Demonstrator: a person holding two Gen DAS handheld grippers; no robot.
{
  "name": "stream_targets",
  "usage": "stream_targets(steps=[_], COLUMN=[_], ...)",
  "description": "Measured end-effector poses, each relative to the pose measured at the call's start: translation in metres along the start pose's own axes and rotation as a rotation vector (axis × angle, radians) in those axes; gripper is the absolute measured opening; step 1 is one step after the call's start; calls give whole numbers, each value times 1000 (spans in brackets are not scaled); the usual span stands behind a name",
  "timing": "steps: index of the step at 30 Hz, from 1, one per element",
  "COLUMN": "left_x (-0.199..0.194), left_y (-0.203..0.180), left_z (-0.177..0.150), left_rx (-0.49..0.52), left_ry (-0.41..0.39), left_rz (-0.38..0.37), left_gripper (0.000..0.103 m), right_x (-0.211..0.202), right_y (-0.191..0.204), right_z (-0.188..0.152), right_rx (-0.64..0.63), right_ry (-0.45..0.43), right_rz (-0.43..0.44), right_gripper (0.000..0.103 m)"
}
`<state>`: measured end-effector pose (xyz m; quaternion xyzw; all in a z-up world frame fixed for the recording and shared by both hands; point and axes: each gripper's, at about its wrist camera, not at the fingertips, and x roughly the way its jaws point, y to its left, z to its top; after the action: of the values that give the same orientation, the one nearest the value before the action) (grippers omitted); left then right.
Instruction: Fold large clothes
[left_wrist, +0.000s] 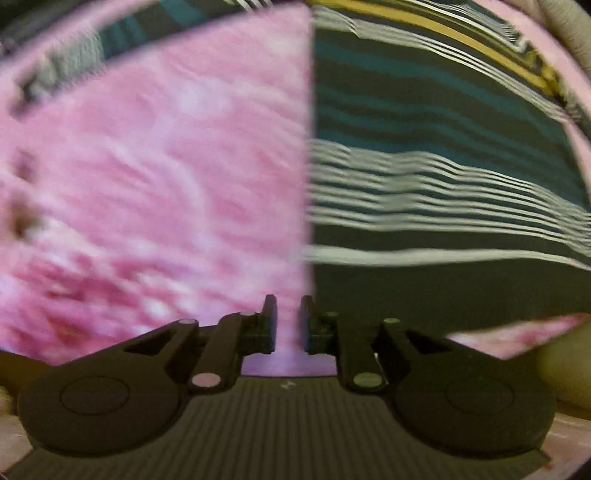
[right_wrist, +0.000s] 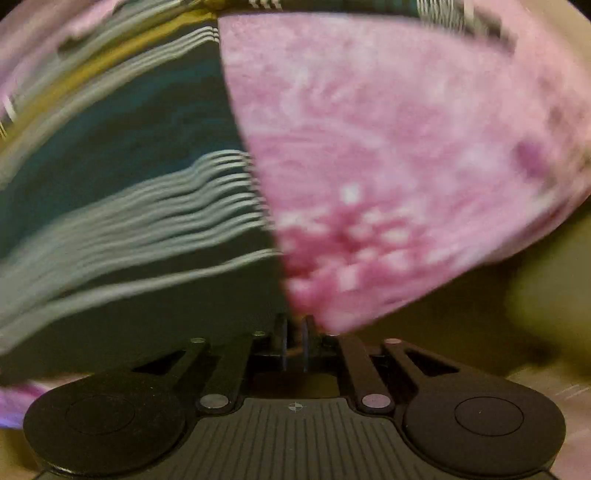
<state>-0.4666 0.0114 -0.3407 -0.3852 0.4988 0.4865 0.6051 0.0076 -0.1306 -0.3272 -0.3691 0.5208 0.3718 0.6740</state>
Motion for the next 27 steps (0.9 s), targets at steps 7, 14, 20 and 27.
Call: stream_targets(steps=[7, 14, 20, 27], left_x=[-9, 17, -14, -141], left_y=[-45, -82, -72, -100], left_z=[17, -34, -94, -113], left_rx=[37, 93, -7, 24], left_ry=[-193, -156, -29, -201], left_rz=[-45, -28, -1, -6], left_gripper=[31, 42, 33, 38], right_x=[-13, 21, 9, -114], right_y=[51, 55, 19, -14], right_z=[-4, -53, -104, -106], right_rx=[-170, -200, -188, -176], right_ry=[-265, -204, -3, -157], right_rz=[164, 171, 203, 382], right_gripper=[54, 55, 55, 59])
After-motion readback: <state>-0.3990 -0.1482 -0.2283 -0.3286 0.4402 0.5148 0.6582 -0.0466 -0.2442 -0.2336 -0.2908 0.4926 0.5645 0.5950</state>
